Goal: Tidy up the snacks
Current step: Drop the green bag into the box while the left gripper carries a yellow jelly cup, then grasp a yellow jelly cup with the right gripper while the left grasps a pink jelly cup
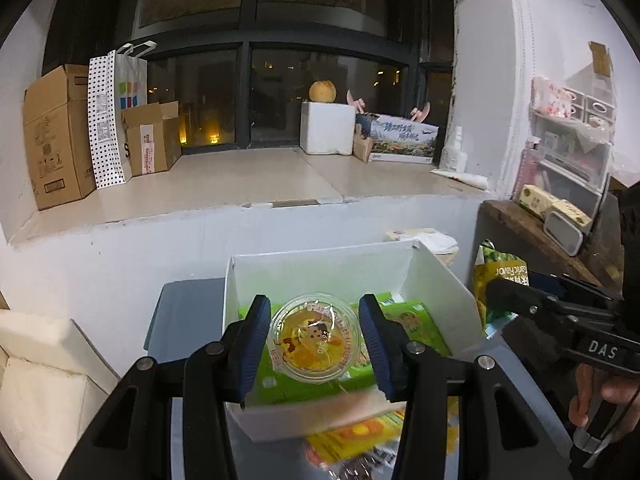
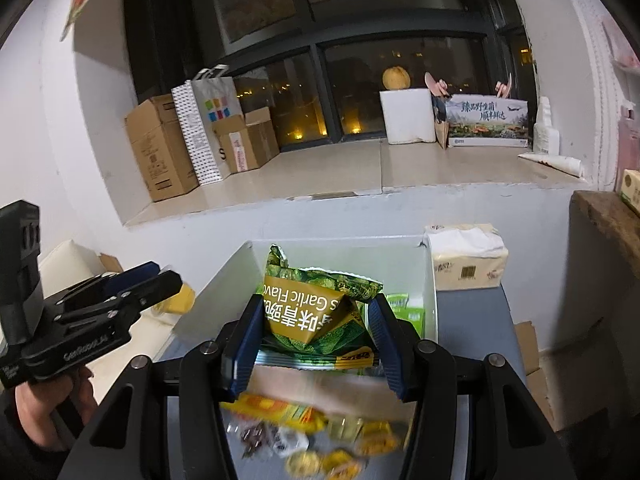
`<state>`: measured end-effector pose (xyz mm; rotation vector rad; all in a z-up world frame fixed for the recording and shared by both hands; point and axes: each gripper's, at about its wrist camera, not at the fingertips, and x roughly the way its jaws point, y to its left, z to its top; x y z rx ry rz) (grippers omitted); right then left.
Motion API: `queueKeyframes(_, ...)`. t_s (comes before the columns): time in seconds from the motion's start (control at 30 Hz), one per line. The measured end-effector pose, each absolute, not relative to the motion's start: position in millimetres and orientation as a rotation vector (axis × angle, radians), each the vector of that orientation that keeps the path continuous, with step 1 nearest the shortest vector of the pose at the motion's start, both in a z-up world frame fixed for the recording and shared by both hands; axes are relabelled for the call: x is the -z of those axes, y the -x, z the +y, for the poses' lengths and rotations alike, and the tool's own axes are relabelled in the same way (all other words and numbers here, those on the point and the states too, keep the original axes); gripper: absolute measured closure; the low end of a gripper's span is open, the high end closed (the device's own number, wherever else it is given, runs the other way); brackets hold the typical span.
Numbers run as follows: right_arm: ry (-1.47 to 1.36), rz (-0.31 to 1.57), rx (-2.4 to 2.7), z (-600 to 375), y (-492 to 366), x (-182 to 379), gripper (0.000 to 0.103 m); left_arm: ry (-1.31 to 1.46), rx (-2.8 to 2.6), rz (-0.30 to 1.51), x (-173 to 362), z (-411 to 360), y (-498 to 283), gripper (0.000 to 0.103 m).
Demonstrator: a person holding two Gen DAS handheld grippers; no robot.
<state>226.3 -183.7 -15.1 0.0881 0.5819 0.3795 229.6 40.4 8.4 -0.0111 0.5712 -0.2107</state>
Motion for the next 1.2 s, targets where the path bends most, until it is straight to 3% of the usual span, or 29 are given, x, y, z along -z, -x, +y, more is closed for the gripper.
queueKeyframes(0.17, -0.107, 0.669, -0.360, -186.0, -266.1, 38.5, 0.046, -0.006, 0.198, 0.615, 3.7, 36.2, -262.1, 0.052)
queueKeyframes(0.23, -0.113, 0.730, -0.357, -184.7, -278.8, 50.0, 0.036, 0.005, 0.164, 0.650, 13.9, 36.9, -275.1, 0.049)
queueKeyframes(0.27, -0.115, 0.765, -0.347, -185.2, -284.3, 56.0, 0.016, 0.008, 0.153, 0.664, 17.1, 37.1, -278.3, 0.031)
queueKeyframes(0.3, -0.120, 0.768, -0.339, -186.5, -285.4, 59.0, 0.007, 0.012, 0.138, 0.684, 21.7, 37.6, -282.0, 0.019)
queueKeyframes(0.33, -0.126, 0.760, -0.336, -188.5, -284.7, 60.8, 0.007, 0.012, 0.129, 0.682, 24.7, 38.2, -281.9, 0.000)
queueKeyframes(0.97, -0.111, 0.631, -0.342, -209.4, -201.0, 32.3, 0.000, -0.007, 0.136, 0.648, 6.2, 31.5, -215.6, 0.000)
queueKeyframes(1.2, -0.094, 0.655, -0.365, -219.8, -133.0, 66.4, 0.000, 0.023, 0.143, 0.670, 28.1, 40.3, -149.6, 0.000)
